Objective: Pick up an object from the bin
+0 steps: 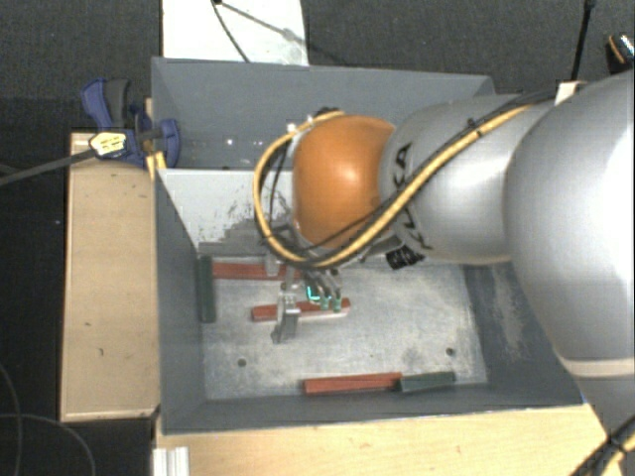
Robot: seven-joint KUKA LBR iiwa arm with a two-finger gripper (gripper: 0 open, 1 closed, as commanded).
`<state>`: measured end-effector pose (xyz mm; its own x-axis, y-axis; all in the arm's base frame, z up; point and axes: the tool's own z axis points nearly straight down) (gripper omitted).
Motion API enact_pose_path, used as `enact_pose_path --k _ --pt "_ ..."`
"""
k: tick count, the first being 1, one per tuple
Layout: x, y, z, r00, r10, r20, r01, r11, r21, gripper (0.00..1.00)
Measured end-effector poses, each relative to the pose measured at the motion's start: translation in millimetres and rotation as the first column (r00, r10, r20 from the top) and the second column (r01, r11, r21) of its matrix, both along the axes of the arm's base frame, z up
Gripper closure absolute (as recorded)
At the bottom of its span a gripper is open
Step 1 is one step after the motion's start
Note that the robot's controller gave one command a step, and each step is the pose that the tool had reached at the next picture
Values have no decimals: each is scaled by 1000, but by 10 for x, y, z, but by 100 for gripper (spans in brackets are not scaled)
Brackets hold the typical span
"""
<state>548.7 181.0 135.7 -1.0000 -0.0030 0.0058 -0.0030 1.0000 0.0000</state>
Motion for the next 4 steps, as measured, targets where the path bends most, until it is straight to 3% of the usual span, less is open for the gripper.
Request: enact_pose_path --k 1,2,3,4 --pt "-130 -340 -695 997 75 0 -75 997 -2 0" --pt "-108 -316 -652 997 71 7 -71 997 1 100" --pt "-108 -315 -652 998 69 7 -69 998 1 0" --pt "-109 -315 -652 998 65 7 -65 998 1 100"
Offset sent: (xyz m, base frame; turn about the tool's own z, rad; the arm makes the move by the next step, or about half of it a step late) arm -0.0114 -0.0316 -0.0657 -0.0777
